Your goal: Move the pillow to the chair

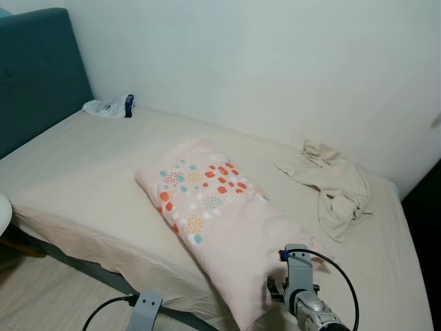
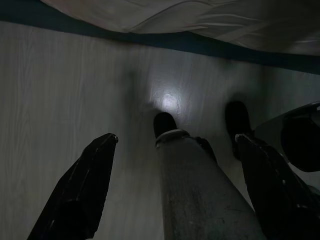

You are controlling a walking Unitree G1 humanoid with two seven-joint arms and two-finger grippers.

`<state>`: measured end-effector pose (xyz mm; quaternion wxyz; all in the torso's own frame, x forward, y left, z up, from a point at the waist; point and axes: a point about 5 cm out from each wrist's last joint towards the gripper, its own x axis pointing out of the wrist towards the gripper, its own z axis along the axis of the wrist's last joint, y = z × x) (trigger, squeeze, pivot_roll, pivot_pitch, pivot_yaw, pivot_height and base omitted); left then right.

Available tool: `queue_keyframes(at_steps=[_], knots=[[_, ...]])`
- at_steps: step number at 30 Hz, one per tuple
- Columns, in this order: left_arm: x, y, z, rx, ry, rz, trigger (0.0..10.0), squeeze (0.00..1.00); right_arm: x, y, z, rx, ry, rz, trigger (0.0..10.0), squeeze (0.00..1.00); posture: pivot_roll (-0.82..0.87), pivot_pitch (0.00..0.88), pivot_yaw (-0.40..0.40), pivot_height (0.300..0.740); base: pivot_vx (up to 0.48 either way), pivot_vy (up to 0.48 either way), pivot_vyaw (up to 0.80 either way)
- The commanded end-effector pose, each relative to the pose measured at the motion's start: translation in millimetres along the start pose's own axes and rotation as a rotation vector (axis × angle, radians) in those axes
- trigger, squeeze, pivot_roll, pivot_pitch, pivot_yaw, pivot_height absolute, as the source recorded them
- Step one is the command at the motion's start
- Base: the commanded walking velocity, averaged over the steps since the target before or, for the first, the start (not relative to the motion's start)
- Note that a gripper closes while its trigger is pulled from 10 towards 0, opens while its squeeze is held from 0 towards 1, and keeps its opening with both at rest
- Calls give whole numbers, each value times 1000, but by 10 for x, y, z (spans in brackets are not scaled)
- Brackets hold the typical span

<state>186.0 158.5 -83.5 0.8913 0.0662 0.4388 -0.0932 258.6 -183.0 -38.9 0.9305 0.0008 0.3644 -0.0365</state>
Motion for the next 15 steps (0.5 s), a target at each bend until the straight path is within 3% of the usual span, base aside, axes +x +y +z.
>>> queue_keyframes(at_steps=[1, 15], knots=[[-6, -15, -37, 17, 11, -5, 10000, 0, -2, -15, 2, 13, -8, -5, 10000, 0, 91, 0, -55, 740, 0, -319, 0], [53, -65, 322, -9, -122, -12, 10000, 0, 35, 145, 294, 171, -101, 113, 10000, 0, 87, 0, -47, 740, 0, 0, 0]])
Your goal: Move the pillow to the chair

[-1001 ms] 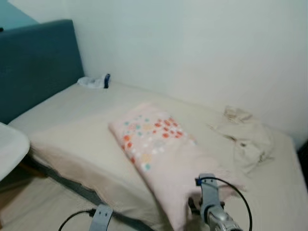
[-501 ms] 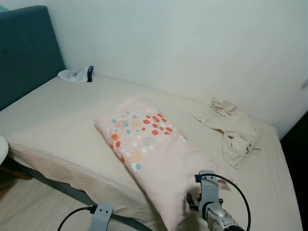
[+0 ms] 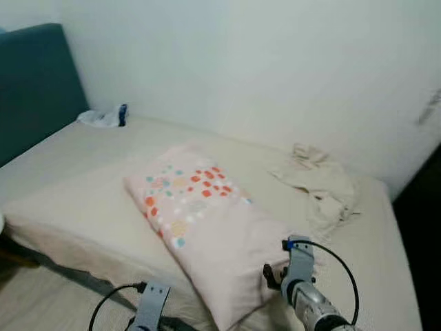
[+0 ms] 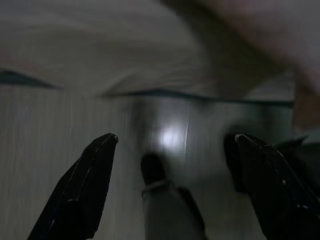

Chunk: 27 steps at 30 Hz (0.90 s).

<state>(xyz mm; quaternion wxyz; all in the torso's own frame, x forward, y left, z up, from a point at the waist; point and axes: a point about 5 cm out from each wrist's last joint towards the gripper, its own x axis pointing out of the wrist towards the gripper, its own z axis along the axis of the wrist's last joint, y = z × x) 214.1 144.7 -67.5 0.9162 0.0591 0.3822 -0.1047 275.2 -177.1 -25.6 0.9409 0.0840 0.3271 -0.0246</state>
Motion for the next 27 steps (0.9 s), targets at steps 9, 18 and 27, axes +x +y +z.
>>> queue_keyframes(at_steps=[9, 18, 27], knots=[[40, 58, 253, -24, -107, 39, 10000, 0, 52, 182, 247, 166, -78, 104, 10000, 0, 85, 0, -46, 740, 0, 0, 0], [15, 340, 409, -101, -180, 115, 10000, 0, 53, 118, 309, 203, -92, 100, 10000, 0, 84, 0, -47, 740, 0, 0, 0], [-26, 425, 279, -144, -155, 153, 10000, 0, 40, 35, 258, 208, -68, 92, 10000, 0, 79, 0, -53, 730, 0, 0, 0]])
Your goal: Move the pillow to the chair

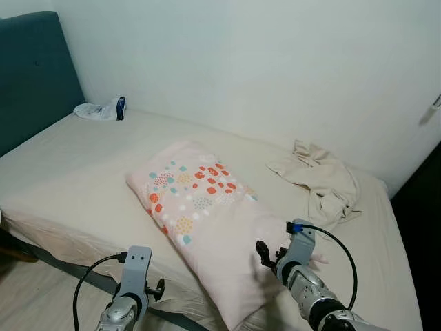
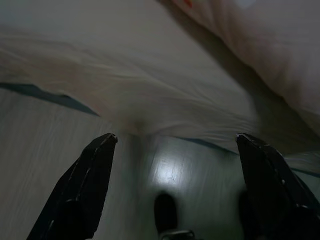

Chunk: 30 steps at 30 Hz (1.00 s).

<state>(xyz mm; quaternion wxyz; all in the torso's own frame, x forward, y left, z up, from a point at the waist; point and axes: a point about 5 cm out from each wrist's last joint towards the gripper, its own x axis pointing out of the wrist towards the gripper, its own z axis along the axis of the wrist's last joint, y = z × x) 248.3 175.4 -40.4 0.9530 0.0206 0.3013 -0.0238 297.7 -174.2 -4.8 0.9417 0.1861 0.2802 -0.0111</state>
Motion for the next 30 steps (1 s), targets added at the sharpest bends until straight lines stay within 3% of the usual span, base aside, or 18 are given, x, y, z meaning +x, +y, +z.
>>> queue_keyframes(at_steps=[1, 30], knots=[[-34, 56, -84, -24, 22, 22, 10000, 0, -18, -56, -24, 25, 10, -9, 10000, 0, 79, 0, -55, 725, 0, 0, 0], [-57, 109, -115, -33, 22, 23, 10000, 0, -18, -140, 201, 155, -92, 7, 10000, 0, 82, 0, -47, 610, 0, 0, 0]])
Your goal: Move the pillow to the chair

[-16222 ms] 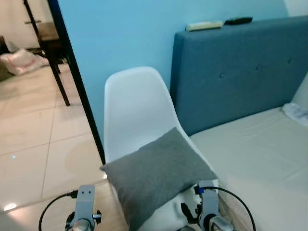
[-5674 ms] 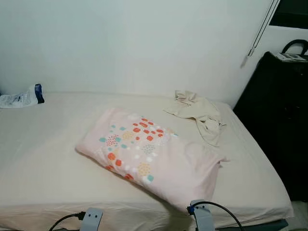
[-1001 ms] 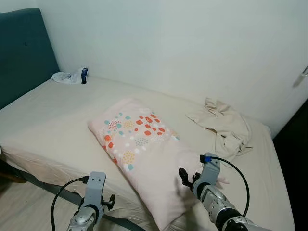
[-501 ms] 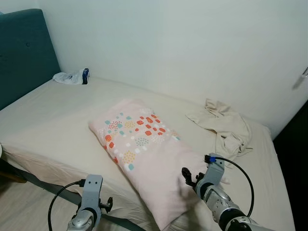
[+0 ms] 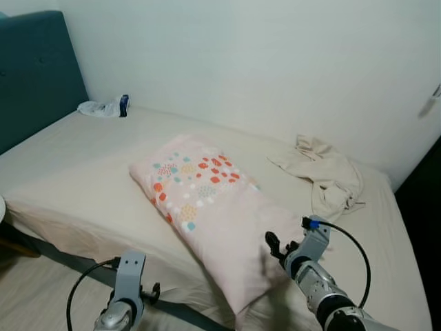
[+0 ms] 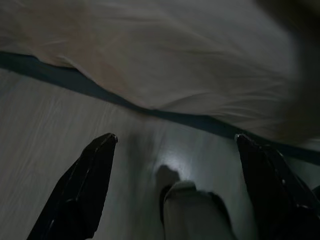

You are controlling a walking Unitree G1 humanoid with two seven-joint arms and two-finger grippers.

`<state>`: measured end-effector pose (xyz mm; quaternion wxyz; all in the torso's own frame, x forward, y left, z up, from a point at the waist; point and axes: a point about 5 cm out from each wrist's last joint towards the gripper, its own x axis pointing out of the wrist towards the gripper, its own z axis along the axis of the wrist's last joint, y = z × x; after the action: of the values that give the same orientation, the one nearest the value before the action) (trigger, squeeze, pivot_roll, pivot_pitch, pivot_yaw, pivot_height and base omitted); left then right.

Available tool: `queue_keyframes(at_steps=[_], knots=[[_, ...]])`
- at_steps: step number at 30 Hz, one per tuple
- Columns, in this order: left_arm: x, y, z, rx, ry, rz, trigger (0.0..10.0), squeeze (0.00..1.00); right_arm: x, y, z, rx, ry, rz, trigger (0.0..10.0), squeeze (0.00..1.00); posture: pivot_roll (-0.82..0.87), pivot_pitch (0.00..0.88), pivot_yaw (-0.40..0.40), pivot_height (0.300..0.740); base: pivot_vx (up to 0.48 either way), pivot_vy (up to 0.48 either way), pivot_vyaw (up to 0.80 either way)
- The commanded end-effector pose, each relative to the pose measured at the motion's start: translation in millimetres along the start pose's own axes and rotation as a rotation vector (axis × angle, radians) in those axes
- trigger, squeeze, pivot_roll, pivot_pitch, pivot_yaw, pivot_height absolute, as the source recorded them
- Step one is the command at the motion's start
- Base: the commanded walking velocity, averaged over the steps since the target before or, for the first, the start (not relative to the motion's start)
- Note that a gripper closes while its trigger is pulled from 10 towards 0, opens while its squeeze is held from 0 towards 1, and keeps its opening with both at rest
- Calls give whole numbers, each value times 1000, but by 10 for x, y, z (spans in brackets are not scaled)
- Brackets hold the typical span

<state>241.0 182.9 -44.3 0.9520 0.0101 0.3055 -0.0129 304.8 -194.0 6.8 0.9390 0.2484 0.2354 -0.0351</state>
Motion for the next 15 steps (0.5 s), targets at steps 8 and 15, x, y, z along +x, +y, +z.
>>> queue_keyframes(at_steps=[8, 15], knots=[[10, 30, 58, -34, -31, -2, 10000, 0, 10, 22, 74, 58, -33, 47, 10000, 0, 87, 0, -41, 580, 0, 0, 0], [31, -33, 164, -69, -91, -74, 10000, 0, 32, 83, 206, 126, -96, 112, 10000, 0, 99, 0, -26, 555, 0, 0, 0]])
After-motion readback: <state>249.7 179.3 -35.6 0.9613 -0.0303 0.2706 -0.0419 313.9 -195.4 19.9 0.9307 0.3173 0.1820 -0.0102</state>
